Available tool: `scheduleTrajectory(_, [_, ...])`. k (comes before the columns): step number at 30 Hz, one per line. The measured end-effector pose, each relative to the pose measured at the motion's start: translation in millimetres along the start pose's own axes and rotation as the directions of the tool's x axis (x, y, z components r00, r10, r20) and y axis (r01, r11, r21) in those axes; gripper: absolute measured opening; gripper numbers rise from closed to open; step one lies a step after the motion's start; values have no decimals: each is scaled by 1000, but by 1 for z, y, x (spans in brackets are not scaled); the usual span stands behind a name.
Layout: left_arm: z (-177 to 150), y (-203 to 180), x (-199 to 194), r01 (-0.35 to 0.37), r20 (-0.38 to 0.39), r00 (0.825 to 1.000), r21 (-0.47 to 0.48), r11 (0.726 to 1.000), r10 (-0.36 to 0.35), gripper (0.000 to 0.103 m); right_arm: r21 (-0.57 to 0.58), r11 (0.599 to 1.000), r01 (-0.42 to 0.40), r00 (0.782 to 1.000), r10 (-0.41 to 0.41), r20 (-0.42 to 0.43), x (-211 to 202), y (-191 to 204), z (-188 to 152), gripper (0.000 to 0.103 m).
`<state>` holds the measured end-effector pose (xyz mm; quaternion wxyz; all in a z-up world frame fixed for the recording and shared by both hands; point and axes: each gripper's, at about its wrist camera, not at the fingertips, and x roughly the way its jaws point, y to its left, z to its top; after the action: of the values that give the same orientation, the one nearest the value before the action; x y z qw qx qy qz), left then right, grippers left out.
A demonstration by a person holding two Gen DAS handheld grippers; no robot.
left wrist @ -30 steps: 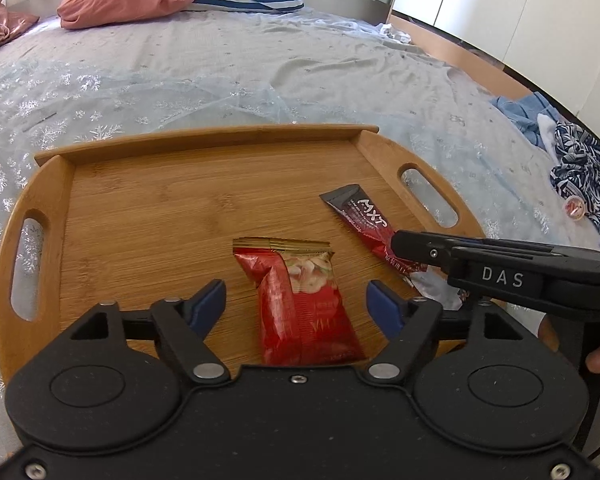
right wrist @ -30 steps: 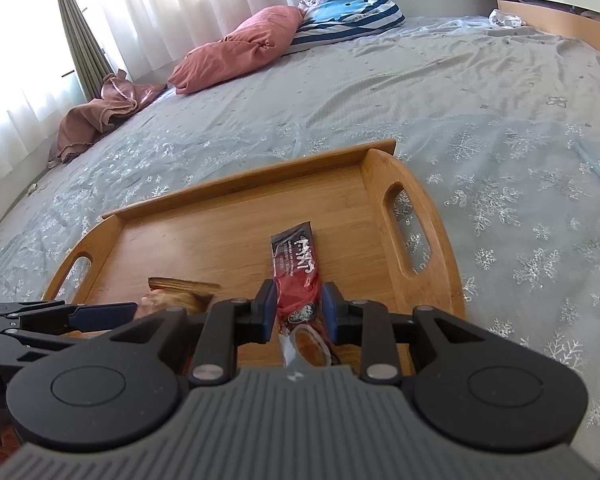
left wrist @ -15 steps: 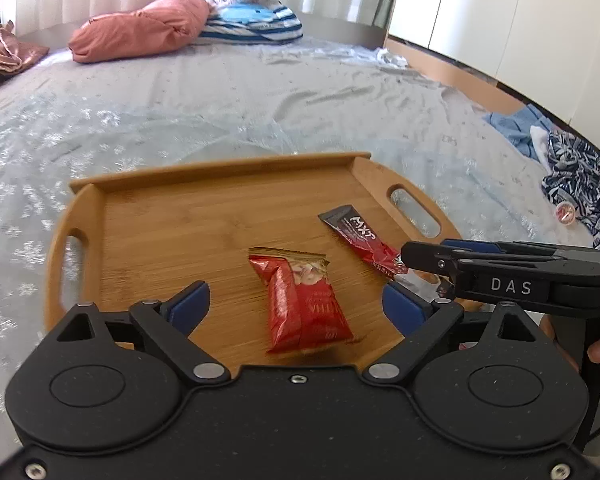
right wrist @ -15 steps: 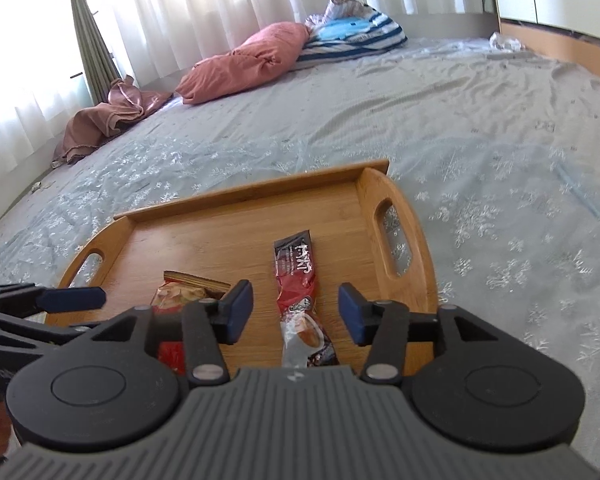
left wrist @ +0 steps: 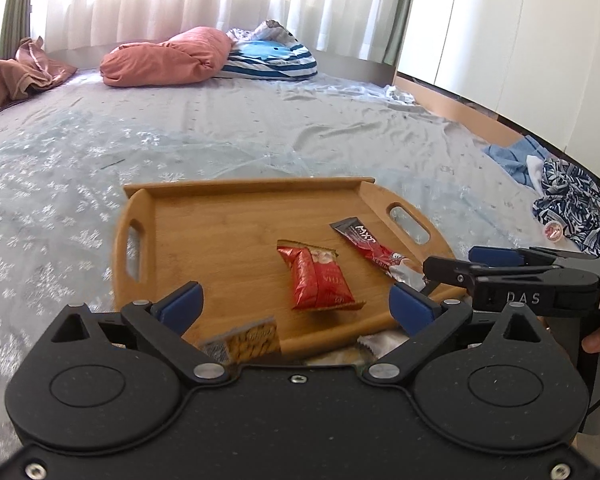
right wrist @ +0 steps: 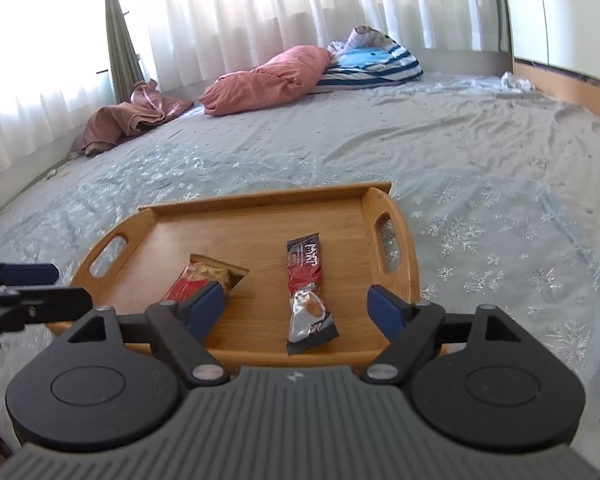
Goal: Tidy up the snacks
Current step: 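Lift both tools away from the tray back toward the snack pile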
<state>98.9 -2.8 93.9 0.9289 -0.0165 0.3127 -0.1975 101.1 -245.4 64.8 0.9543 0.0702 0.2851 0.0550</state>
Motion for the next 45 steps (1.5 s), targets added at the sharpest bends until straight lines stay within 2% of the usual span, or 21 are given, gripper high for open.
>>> scheduleTrajectory(4, [-11,2,-16,-22,21,1000,-5,1000,22,100,-57,998,22,1000,-22,14,-9,10,-8,91])
scheduleTrajectory(13, [-37,7,-32,-64,20,998,-22,998,64,101,-113,994,3,999,1,33,-26,19,-30,102])
scheduleTrajectory(33, [-79,18,-37,-161,-16,987,-62,985,160,101,-65,997,-44,998,47,36,-49,17,-81,103])
scheduleTrajectory(45, [-93,21,-32,-173,-57,984,-88,981,169,101,-57,997,-45,999,46,3,-49,23,-98,103])
